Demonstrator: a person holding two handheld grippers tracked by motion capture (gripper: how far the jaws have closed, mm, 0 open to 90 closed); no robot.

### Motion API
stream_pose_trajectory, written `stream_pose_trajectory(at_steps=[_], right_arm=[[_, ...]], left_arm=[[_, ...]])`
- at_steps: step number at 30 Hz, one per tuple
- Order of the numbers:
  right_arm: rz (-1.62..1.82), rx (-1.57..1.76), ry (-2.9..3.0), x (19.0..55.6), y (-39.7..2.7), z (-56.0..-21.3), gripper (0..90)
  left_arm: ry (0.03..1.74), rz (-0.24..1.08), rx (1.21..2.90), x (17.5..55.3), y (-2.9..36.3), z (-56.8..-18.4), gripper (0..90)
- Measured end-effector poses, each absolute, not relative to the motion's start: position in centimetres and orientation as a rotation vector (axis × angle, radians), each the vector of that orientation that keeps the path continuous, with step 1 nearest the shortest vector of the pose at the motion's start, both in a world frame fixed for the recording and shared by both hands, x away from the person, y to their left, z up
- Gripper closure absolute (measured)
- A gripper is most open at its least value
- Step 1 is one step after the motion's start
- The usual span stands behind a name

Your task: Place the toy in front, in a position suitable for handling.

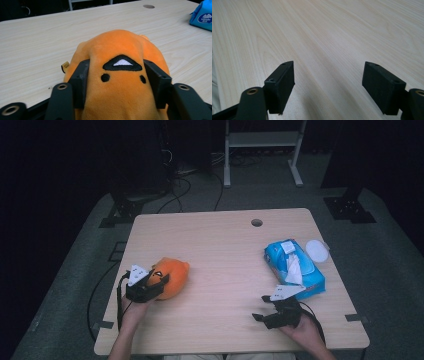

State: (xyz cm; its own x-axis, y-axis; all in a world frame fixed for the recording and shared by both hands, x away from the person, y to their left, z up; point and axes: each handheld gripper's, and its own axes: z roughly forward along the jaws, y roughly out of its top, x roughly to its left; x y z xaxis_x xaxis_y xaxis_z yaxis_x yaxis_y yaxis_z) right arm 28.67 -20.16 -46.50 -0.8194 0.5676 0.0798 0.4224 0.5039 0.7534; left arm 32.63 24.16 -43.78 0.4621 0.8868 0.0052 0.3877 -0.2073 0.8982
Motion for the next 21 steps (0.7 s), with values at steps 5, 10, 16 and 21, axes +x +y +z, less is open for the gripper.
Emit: stream_pose_trajectory(at_steps=[5, 10, 16, 21], right_arm=[[1.212, 0.847, 2.562, 28.6, -20.1, -46.4, 24.8], [1.210, 0.854, 2.567, 28.7, -20.2, -46.5, 24.8], [1.215, 0.851, 2.560, 28.7, -20.2, -46.4, 24.9], [1.216, 0.872, 2.551, 28.9, -20.5, -46.4, 24.9]], left_arm=[[1.096, 0.638, 1.733, 32.7, 24.5, -43.6, 51.7], [1.095, 0.609, 1.694, 32.7, 24.5, -43.3, 53.6], [1.024, 0.576, 1.655, 32.1, 23.3, -42.3, 53.8], [0.893, 0.528, 1.702, 31.4, 19.7, -41.8, 53.8]])
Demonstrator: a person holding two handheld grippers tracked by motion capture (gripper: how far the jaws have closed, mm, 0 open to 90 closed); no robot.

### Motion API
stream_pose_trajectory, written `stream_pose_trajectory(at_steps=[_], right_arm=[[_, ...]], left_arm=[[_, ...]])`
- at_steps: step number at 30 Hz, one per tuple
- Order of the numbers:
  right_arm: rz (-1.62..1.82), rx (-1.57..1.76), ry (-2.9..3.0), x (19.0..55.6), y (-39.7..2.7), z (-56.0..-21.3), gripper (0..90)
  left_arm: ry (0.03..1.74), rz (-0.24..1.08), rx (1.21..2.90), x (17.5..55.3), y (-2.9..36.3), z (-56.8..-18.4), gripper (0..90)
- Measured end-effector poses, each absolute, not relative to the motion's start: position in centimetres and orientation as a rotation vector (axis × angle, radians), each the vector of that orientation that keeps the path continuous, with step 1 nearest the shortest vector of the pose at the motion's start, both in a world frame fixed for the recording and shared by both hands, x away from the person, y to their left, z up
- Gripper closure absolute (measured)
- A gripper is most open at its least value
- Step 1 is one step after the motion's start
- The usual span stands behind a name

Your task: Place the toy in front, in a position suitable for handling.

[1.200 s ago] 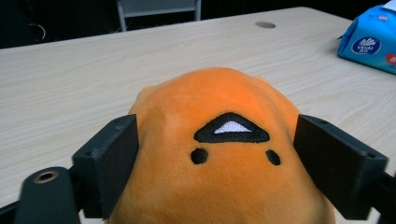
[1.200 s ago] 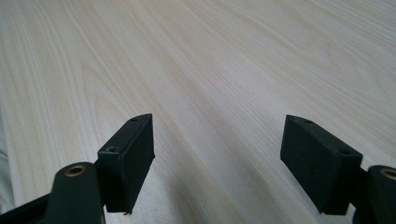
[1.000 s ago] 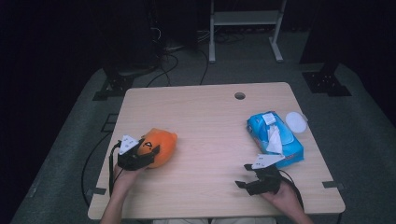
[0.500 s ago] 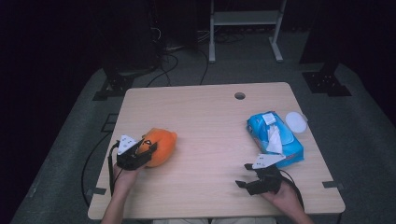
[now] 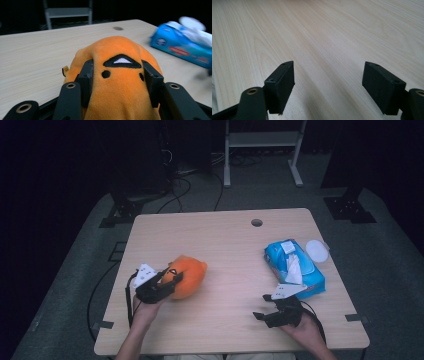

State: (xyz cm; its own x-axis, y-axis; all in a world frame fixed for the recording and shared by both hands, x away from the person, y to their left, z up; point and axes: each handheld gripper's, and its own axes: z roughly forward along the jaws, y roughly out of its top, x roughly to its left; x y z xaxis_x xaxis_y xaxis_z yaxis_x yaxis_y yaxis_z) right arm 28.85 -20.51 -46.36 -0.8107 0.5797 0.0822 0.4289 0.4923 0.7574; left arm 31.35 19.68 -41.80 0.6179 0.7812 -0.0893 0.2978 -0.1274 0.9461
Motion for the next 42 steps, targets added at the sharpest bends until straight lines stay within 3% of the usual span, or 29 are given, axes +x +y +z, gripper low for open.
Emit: stream_pose_trajectory(at_steps=[11, 16, 22, 27, 32, 39, 42], right_arm=[[1.230, 0.960, 2.485, 29.2, -22.5, -45.9, 24.9], [1.242, 0.987, 2.463, 29.2, -23.4, -45.6, 24.9], [1.262, 0.984, 2.431, 28.9, -23.9, -45.0, 25.3], [1.288, 0.876, 2.255, 28.4, -24.5, -41.7, 26.5], [1.266, 0.945, 2.097, 30.4, -27.3, -40.0, 26.5], [1.221, 1.099, 1.995, 33.7, -29.6, -40.8, 28.5], [1.195, 1.199, 1.985, 35.2, -30.2, -42.5, 37.5]], left_arm=[[0.689, 0.443, 1.808, 30.2, 13.1, -41.5, 53.7], [0.636, 0.402, 1.859, 29.9, 11.1, -43.0, 53.3], [0.559, 0.401, 1.909, 29.2, 10.6, -44.4, 49.5], [0.555, 0.376, 1.901, 29.0, 11.1, -44.9, 47.5], [0.536, 0.379, 1.907, 28.9, 11.0, -45.0, 45.6], [0.517, 0.384, 1.916, 28.8, 10.9, -45.0, 43.1], [0.510, 0.380, 1.912, 28.7, 10.9, -45.1, 41.5]])
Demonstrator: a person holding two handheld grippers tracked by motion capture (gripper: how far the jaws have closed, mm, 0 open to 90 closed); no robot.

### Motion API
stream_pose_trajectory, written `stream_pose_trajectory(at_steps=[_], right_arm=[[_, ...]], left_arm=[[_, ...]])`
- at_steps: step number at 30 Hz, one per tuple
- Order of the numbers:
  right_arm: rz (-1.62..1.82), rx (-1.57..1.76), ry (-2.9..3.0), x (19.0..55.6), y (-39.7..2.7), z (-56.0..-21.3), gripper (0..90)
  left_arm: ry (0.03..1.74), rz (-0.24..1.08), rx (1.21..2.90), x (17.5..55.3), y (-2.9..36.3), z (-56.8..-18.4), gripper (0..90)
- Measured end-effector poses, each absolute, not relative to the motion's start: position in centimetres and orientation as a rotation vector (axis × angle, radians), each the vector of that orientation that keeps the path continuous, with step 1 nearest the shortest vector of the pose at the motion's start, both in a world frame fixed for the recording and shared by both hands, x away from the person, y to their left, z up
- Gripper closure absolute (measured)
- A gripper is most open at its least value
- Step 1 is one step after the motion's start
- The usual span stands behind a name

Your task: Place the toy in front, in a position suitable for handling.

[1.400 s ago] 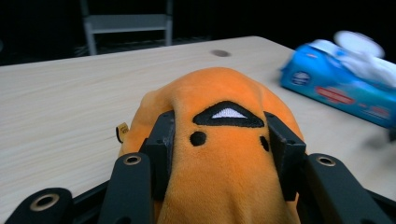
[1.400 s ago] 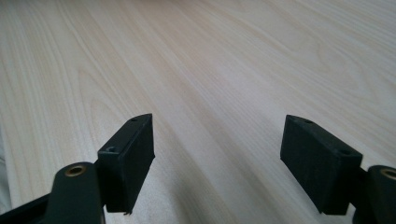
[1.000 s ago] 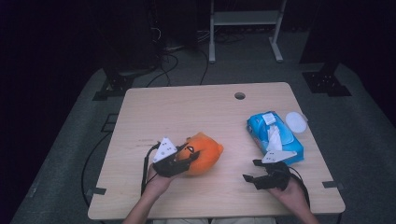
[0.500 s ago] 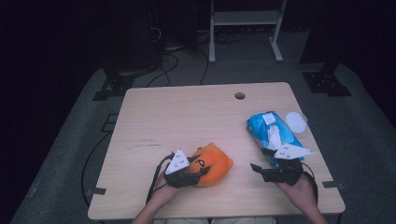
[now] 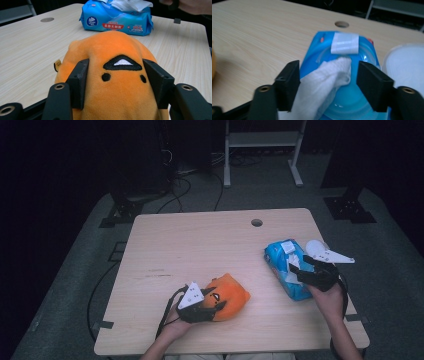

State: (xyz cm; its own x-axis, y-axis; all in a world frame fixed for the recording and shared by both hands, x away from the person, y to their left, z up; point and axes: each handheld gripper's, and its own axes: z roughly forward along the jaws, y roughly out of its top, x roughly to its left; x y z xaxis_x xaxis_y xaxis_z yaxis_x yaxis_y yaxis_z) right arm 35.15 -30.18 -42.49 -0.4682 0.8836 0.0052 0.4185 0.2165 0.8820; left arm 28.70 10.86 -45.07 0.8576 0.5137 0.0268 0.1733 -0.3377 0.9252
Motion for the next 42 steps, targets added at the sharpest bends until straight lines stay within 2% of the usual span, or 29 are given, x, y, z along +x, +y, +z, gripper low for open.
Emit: stream_pose_trajectory(at_steps=[1, 4, 6, 7, 9, 10, 11, 12, 13, 17, 22, 28, 36, 42], right_arm=[[1.195, 1.199, 1.985, 35.2, -30.2, -42.5, 37.5], [1.164, 1.247, 1.999, 35.7, -30.0, -43.6, 46.7], [1.151, 1.251, 2.005, 35.7, -29.9, -43.8, 48.8], [1.125, 1.248, 2.006, 35.8, -29.8, -43.9, 56.3], [1.126, 1.250, 2.009, 35.8, -29.7, -44.0, 58.2], [1.129, 1.247, 2.020, 35.8, -29.7, -43.9, 66.9], [1.133, 1.248, 2.026, 35.7, -29.7, -43.9, 70.7], [1.133, 1.248, 2.026, 35.7, -29.7, -43.9, 70.7], [1.152, 1.246, 2.028, 35.6, -29.8, -43.7, 79.0], [1.211, 1.255, 2.008, 35.4, -30.3, -43.1, 84.5], [1.328, 1.234, 1.975, 34.6, -30.7, -41.7, 85.4], [1.494, 1.024, 2.053, 31.1, -28.2, -38.5, 85.3], [1.536, 0.647, 2.374, 28.0, -19.2, -37.0, 85.4], [1.436, 0.582, 2.525, 28.2, -16.3, -38.2, 85.0]], left_arm=[[0.510, 0.380, 1.912, 28.7, 10.9, -45.1, 40.9], [0.487, 0.397, 1.918, 28.6, 10.7, -45.1, 38.9], [0.485, 0.398, 1.917, 28.6, 10.7, -45.1, 37.9], [0.480, 0.402, 1.916, 28.5, 10.6, -45.1, 37.3], [0.477, 0.403, 1.918, 28.5, 10.6, -45.1, 36.8], [0.477, 0.402, 1.919, 28.5, 10.7, -45.1, 36.4], [0.477, 0.400, 1.920, 28.5, 10.8, -45.1, 36.2], [0.477, 0.400, 1.920, 28.5, 10.8, -45.1, 36.0], [0.476, 0.398, 1.920, 28.6, 10.8, -45.1, 35.9], [0.477, 0.394, 1.915, 28.7, 10.9, -45.1, 35.5], [0.472, 0.397, 1.920, 28.7, 10.9, -45.1, 34.8], [0.479, 0.392, 1.918, 28.8, 11.2, -45.1, 33.2], [0.462, 0.397, 1.927, 28.9, 11.4, -45.1, 32.5], [0.444, 0.394, 1.930, 29.0, 11.2, -45.1, 32.6]])
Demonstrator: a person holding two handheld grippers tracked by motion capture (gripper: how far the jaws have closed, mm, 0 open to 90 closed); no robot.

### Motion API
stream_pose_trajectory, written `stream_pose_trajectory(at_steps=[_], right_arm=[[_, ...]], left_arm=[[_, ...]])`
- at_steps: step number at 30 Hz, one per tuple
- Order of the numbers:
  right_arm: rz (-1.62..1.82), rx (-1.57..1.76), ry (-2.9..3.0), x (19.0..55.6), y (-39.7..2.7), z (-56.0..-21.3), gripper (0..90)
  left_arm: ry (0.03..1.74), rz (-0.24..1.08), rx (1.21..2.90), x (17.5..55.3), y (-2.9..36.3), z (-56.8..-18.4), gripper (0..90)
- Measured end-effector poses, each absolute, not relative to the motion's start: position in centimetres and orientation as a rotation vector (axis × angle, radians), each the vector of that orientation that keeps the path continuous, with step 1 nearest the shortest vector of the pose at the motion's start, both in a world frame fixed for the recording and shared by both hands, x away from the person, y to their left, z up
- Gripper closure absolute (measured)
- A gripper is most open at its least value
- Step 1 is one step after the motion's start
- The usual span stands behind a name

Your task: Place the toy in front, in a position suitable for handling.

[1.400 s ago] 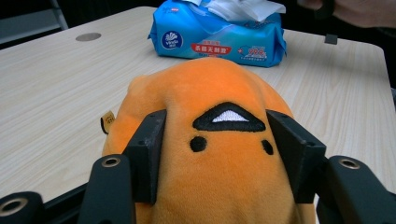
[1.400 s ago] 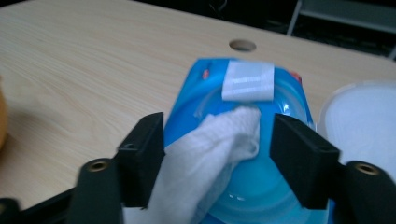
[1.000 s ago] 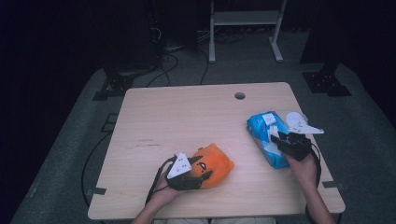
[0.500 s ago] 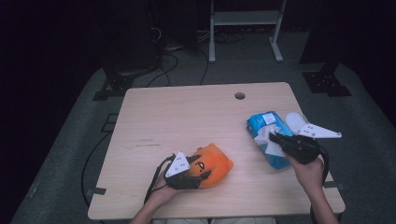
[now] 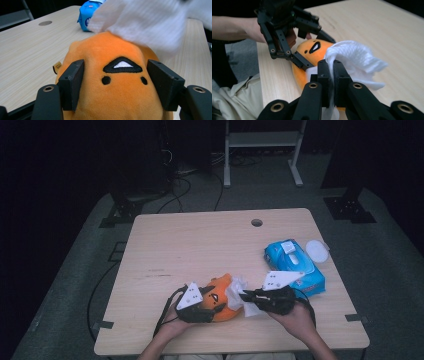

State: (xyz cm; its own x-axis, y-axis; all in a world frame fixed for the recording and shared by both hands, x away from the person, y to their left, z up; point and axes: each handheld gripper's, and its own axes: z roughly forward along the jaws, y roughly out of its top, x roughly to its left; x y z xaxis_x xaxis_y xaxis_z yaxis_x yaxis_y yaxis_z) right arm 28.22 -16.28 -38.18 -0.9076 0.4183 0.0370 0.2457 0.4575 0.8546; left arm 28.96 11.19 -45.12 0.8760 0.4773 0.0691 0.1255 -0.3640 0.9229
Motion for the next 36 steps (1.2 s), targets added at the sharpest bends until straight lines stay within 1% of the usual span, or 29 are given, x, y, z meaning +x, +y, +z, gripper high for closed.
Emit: stream_pose_trajectory(at_steps=[2, 3, 4, 5, 6, 8, 9, 10, 13, 14, 16, 17, 18, 20, 22, 23, 26, 30, 33, 34, 35, 36], right_arm=[[1.427, 0.592, 2.531, 28.9, -15.6, -38.8, 83.2], [1.390, 0.606, 2.508, 29.5, -15.0, -39.2, 77.9], [1.390, 0.606, 2.508, 29.5, -15.0, -39.2, 77.9], [1.384, 0.607, 2.491, 30.2, -14.5, -39.5, 72.9], [1.389, 0.604, 2.485, 30.4, -14.2, -39.6, 69.9], [1.400, 0.577, 2.483, 30.8, -13.7, -39.9, 65.7], [1.400, 0.577, 2.483, 30.8, -13.7, -39.9, 65.7], [1.413, 0.572, 2.475, 31.1, -13.2, -40.2, 60.3], [1.459, 0.617, 2.477, 31.9, -12.9, -40.7, 52.8], [1.479, 0.638, 2.484, 32.2, -12.9, -40.9, 52.6], [1.509, 0.660, 2.497, 32.6, -12.9, -41.4, 53.0], [1.544, 0.674, 2.504, 32.8, -13.0, -41.8, 57.2], [1.609, 0.698, 2.517, 32.9, -13.2, -42.5, 65.6], [1.615, 0.693, 2.517, 32.8, -13.3, -42.8, 72.4], [1.618, 0.716, 2.514, 32.7, -13.4, -42.7, 76.6], [1.621, 0.722, 2.507, 32.7, -13.5, -42.6, 78.0], [1.636, 0.752, 2.489, 32.6, -13.9, -42.5, 79.4], [1.642, 0.800, 2.462, 32.5, -14.9, -42.3, 82.9], [1.558, 0.770, 2.450, 31.4, -16.4, -41.3, 84.7], [1.558, 0.770, 2.450, 31.4, -16.4, -41.3, 84.7], [1.546, 0.761, 2.462, 30.8, -17.2, -40.9, 84.8], [1.546, 0.761, 2.462, 30.8, -17.2, -40.9, 84.8]], left_arm=[[0.429, 0.403, 1.934, 28.8, 11.0, -45.1, 32.6], [0.412, 0.413, 1.946, 28.7, 10.7, -45.1, 32.7], [0.412, 0.413, 1.946, 28.7, 10.7, -45.1, 32.6], [0.389, 0.428, 1.955, 28.6, 10.5, -45.0, 32.6], [0.381, 0.433, 1.955, 28.5, 10.4, -45.0, 32.7], [0.367, 0.438, 1.959, 28.5, 10.3, -45.1, 32.7], [0.367, 0.438, 1.959, 28.5, 10.3, -45.1, 32.7], [0.358, 0.439, 1.964, 28.5, 10.3, -45.1, 32.7], [0.344, 0.437, 1.972, 28.5, 10.3, -45.0, 33.3], [0.342, 0.437, 1.975, 28.5, 10.3, -45.0, 33.3], [0.343, 0.436, 1.980, 28.5, 10.4, -45.1, 33.1], [0.341, 0.433, 1.985, 28.5, 10.4, -45.1, 33.1], [0.332, 0.425, 1.993, 28.5, 10.5, -45.1, 32.1], [0.329, 0.418, 2.001, 28.6, 10.6, -44.8, 29.0], [0.340, 0.410, 1.994, 28.6, 10.8, -44.6, 22.3], [0.381, 0.368, 1.945, 28.7, 11.3, -44.3, 19.7], [0.411, 0.368, 1.934, 28.7, 12.0, -44.1, 17.5], [0.420, 0.395, 1.971, 28.5, 12.0, -44.2, 21.0], [0.422, 0.417, 1.983, 28.6, 12.1, -44.1, 29.2], [0.422, 0.426, 1.989, 28.6, 12.2, -44.2, 29.2], [0.442, 0.422, 1.976, 28.9, 12.7, -44.3, 32.2], [0.442, 0.422, 1.976, 28.9, 12.7, -44.3, 33.4]])
